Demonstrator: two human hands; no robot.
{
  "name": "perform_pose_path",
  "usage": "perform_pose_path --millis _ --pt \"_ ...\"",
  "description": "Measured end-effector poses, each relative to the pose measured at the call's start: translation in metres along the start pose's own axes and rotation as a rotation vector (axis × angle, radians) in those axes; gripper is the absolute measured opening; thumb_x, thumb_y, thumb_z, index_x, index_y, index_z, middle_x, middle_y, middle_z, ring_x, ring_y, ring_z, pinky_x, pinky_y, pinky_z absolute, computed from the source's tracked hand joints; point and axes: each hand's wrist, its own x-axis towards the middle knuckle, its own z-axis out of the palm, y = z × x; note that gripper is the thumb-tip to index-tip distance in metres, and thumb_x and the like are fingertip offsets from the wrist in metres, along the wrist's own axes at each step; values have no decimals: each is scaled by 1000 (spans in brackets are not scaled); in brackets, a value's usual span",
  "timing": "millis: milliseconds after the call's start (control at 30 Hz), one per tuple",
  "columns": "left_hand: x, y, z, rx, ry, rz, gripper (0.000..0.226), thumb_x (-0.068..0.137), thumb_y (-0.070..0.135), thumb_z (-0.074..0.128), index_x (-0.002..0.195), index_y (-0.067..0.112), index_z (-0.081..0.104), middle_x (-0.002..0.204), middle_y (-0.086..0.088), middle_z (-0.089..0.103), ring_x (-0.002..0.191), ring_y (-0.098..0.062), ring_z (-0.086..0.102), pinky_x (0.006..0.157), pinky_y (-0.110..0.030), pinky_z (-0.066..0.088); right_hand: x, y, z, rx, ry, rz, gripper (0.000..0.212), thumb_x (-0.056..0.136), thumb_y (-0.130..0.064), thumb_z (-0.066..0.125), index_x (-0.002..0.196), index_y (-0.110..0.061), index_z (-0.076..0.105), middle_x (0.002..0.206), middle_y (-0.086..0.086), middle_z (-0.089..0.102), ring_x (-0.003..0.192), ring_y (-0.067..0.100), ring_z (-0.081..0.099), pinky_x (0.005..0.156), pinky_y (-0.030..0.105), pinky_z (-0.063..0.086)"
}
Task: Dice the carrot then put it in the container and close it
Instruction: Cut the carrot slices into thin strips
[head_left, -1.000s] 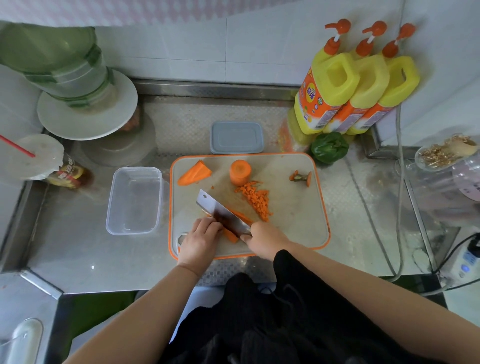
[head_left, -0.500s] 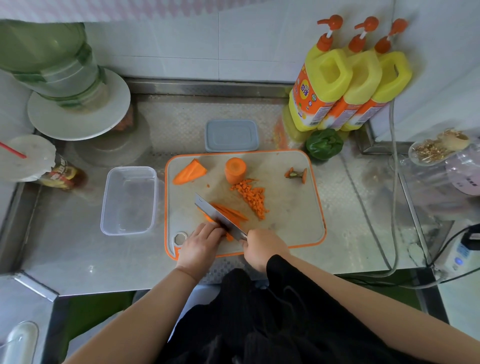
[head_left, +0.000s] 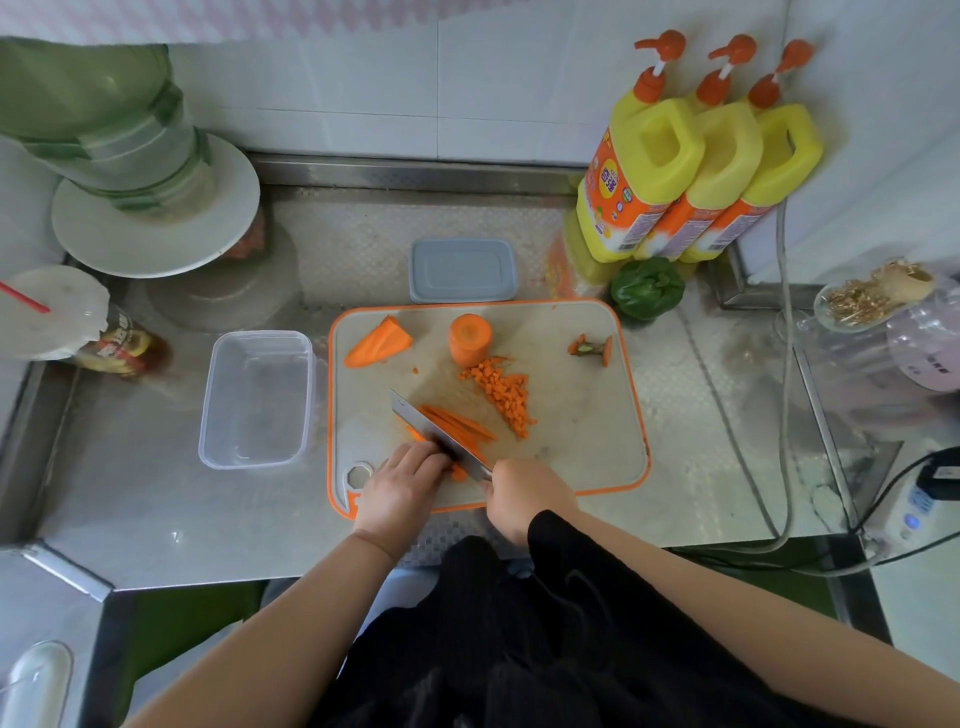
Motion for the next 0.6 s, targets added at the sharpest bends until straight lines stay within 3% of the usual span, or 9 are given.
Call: perform_pose_path --millis 67,167,300,400,533,600 --pt "0 0 0 2 -1 6 14 84 10 65 98 11 70 103 -5 64 91 -23 57 60 -36 56 0 -1 -1 -2 -9 1 20 99 -20 45 109 -9 59 106 10 65 96 29 62 72 33 45" --pt "1 2 -2 -25 -6 5 28 72 -1 80 97 9 70 103 -7 65 91 -25 58 62 -37 57 -1 -3 -2 -13 -18 2 21 99 -20 45 110 -9 58 108 10 65 98 30 62 73 33 44" --pt "1 2 -4 -28 0 13 31 70 -2 80 97 10 70 103 -7 65 90 -27 62 63 -37 58 -1 -6 -5 -27 -23 8 19 99 -20 46 109 -9 58 105 10 64 94 28 62 69 32 43" --pt "2 3 -5 -22 23 19 30 68 -5 80 94 8 72 100 -7 67 85 -27 63 61 -34 57 0 -9 -7 -32 -26 16 16 98 -18 47 104 -9 58 96 8 63 81 25 57 66 32 43" --pt "0 2 -2 11 52 35 19 80 0 59 91 8 73 96 -6 68 83 -24 61 61 -33 57 1 -11 -7 -39 -37 20 12 97 -16 47 98 -10 58 86 7 59 84 27 61 66 32 44" --pt "-1 3 -2 11 58 33 26 82 8 48 90 8 73 95 -5 69 85 -23 60 61 -32 57 -1 -10 -5 -40 -44 18 12 96 -13 46 97 -10 58 92 9 62 88 28 62 68 33 45"
